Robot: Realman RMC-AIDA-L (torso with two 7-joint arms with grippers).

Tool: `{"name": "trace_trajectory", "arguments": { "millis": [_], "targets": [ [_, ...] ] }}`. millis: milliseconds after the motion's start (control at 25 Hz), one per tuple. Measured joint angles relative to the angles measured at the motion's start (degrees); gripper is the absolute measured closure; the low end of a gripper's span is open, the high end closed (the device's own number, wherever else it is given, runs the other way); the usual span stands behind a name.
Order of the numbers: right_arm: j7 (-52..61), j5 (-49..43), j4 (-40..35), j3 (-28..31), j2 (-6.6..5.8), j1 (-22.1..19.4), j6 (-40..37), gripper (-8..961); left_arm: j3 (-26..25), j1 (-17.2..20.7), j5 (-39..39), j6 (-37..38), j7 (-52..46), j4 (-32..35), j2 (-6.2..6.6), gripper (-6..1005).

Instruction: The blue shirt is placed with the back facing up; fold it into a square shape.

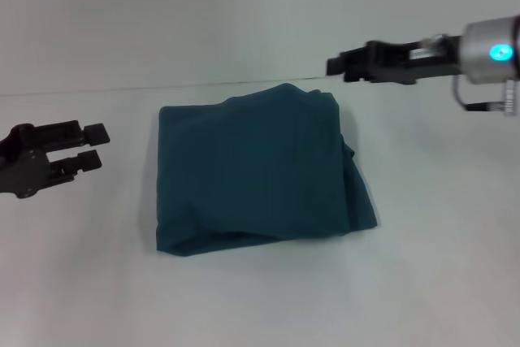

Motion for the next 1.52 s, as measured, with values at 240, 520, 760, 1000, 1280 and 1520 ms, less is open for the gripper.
{"name": "trace_trajectory", "arguments": {
  "millis": [240,520,760,1000,1280,1520],
  "targets": [
    [-4.5,8.1,0.0,8.0,-3.96,-7.2,-12.5,465,0.3,-0.6,0.2,-1.6,0.5,-0.8,-1.62,432],
    [-8.6,9.1,0.7,13.8,-5.51,-14.0,-17.9,182,1.6,-2.9,0.9,-7.1,0.6,-5.0,-5.45,432],
    [-13.4,9.0,4.6,14.0,-5.32,-14.9,-18.3,68,2.4,-7.4,0.9,-13.7,1.8,-13.8,-6.29,432],
    [-15.3,8.8,5.8,13.3,-4.62,-13.7,-18.4,68,4.9,-9.1,0.9,-18.9,0.5,-15.0,-7.3,432],
    [-15.5,8.8,5.9,13.3,-4.46,-13.4,-18.1,68,9.1,-9.0,1.1,-26.5,-1.0,-17.1,-7.27,431],
    [-15.5,8.8,6.1,13.3,-4.51,-13.4,-17.8,68,11.1,-8.9,2.4,-27.8,-1.4,-19.1,-7.29,431]
  ]
}}
